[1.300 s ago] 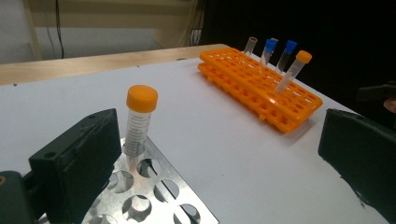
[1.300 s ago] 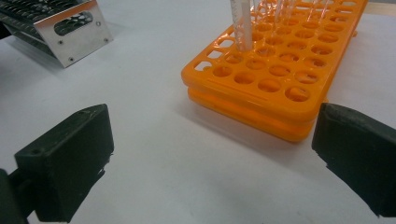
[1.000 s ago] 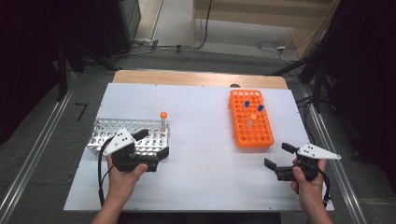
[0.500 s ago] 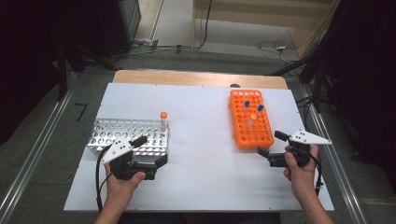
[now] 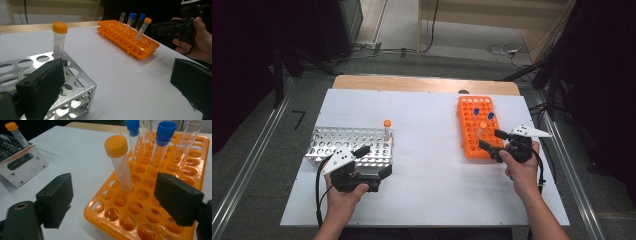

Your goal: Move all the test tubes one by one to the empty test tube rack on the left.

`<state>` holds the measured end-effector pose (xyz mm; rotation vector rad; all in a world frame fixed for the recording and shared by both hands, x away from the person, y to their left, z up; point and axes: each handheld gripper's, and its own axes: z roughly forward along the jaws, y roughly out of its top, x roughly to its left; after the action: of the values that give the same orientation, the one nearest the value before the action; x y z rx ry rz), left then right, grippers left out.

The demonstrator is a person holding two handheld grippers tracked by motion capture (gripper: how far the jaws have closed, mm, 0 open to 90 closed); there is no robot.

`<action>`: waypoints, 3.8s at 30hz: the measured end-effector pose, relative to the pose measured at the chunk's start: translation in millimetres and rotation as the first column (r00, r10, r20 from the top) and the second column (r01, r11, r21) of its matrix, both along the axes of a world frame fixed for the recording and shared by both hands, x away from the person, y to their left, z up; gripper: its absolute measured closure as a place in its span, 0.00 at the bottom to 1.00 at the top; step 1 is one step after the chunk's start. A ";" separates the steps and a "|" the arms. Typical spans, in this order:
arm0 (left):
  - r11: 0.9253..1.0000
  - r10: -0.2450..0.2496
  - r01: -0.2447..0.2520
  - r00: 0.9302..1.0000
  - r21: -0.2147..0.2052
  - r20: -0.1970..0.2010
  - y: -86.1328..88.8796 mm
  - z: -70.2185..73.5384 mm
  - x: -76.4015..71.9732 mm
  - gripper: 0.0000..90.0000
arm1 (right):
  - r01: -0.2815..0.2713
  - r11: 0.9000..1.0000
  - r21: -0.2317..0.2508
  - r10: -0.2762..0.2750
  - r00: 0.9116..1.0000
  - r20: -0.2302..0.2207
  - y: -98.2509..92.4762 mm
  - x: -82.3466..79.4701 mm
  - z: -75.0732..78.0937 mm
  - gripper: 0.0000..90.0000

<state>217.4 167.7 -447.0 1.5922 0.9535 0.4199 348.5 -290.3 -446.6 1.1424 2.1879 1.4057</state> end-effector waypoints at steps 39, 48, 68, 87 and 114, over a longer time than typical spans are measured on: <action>1.000 0.004 -0.004 1.000 0.002 0.001 1.7 -1.2 1.1 0.00 | 0.153 0.981 -0.120 -0.144 0.986 0.080 31.3 20.5 -31.1 0.81; 1.000 0.000 0.000 1.000 0.002 0.003 0.4 -0.8 1.0 0.00 | 0.159 0.984 -0.082 -0.149 0.982 0.112 26.6 13.2 -16.9 0.81; 1.000 -0.022 0.022 1.000 0.012 0.006 -8.4 0.4 -0.3 0.00 | 0.021 0.999 -0.041 -0.015 0.992 0.129 38.4 -30.9 2.9 0.81; 0.998 -0.067 0.067 0.998 0.021 0.021 -22.7 3.6 -3.0 0.00 | -0.133 0.991 -0.028 0.135 0.984 0.114 69.6 -71.8 1.6 0.81; 0.972 -0.233 0.233 0.972 0.003 0.009 -58.8 8.1 -2.3 0.19 | -0.338 0.937 -0.089 0.345 0.936 0.075 135.0 -104.0 -9.2 0.81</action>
<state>215.1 108.9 -438.9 1.6798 0.7475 0.2644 244.5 -155.2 -455.8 0.6793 2.4356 1.4578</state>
